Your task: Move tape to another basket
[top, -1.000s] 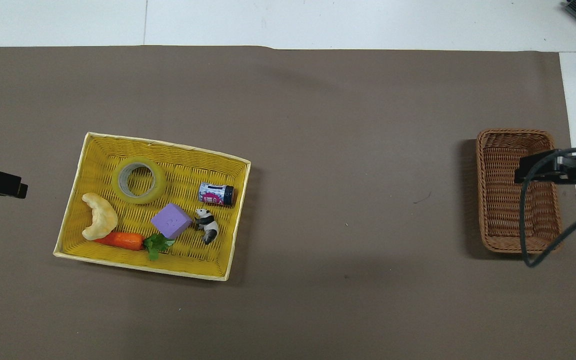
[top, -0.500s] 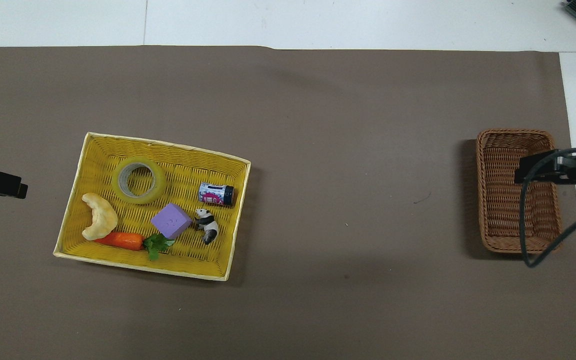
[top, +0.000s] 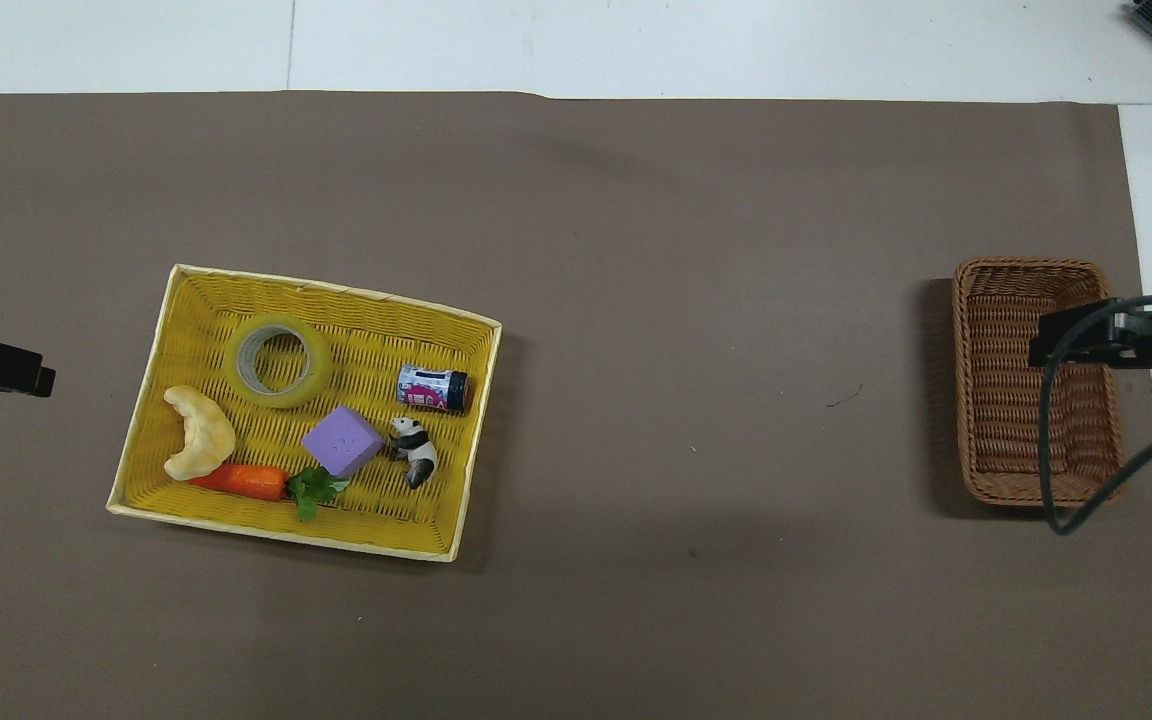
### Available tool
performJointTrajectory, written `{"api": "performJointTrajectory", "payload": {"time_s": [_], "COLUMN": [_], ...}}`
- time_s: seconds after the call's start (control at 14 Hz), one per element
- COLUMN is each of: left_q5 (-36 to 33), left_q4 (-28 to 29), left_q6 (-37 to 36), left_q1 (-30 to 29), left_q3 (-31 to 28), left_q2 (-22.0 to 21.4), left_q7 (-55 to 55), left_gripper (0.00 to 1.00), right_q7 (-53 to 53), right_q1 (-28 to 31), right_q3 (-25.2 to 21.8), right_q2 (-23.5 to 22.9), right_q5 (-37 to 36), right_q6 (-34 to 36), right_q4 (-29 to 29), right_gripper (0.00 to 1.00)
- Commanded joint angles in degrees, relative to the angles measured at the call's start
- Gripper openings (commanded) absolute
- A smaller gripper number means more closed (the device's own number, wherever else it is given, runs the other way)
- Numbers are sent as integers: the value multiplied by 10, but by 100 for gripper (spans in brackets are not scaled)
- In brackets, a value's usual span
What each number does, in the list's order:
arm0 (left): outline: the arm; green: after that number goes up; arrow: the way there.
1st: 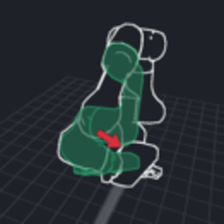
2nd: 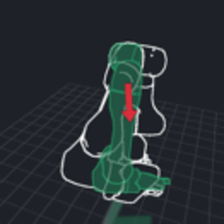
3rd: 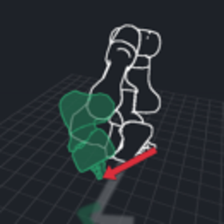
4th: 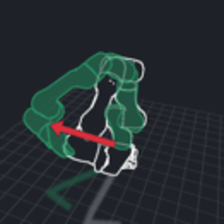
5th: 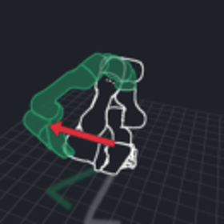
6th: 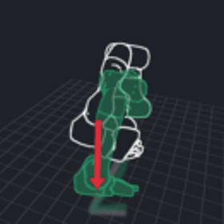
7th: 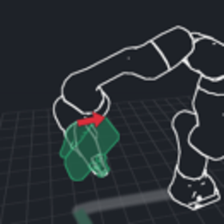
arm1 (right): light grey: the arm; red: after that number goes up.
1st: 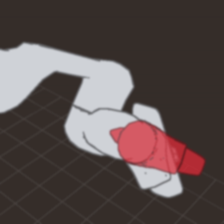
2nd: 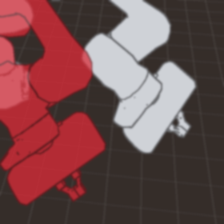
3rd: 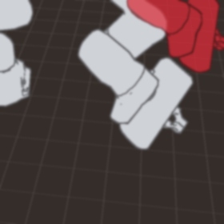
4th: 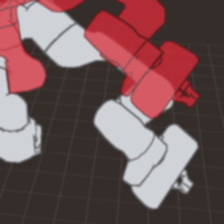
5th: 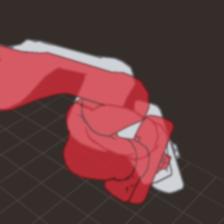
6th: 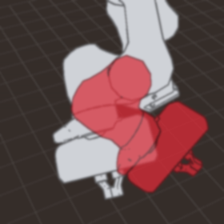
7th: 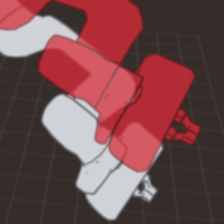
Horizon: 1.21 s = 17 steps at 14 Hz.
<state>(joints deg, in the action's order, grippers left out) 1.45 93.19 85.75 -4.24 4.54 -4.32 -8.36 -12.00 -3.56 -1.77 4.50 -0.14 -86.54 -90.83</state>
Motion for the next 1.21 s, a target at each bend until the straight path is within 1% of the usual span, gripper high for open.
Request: {"api": "performJointTrajectory", "payload": {"time_s": [0.0, 0.21, 0.43, 0.64, 0.79, 0.93, 1.14], "left_q5": [5, 6, 13, 14, 14, 14, 14], "left_q4": [12, 13, 21, 21, 22, 27, 60], "left_q6": [-1, -20, -13, -5, 6, 18, 62], "left_q1": [1, 0, -9, -17, -42, -46, -54], "left_q3": [6, 8, 6, 1, 1, 1, 1], "left_q2": [-13, -17, -21, -17, -13, -2, 12], "left_q7": [-2, 2, 1, -23, -72, -93, -121], "left_gripper": [100, 100, 100, 100, 100, 100, 100], "right_q7": [12, 12, 12, 12, 12, 12, 12], "right_q1": [11, 11, 11, 11, 11, 11, 11], "right_q3": [8, 8, 8, 8, 8, 8, 8], "right_q2": [10, 10, 10, 10, 10, 10, 10], "right_q5": [1, 1, 1, 1, 1, 1, 1], "right_q6": [-5, -5, -5, -6, -5, -5, -5], "right_q4": [-9, -9, -9, -9, -9, -9, -9], "right_gripper": [100, 100, 100, 100, 100, 100, 100]}}
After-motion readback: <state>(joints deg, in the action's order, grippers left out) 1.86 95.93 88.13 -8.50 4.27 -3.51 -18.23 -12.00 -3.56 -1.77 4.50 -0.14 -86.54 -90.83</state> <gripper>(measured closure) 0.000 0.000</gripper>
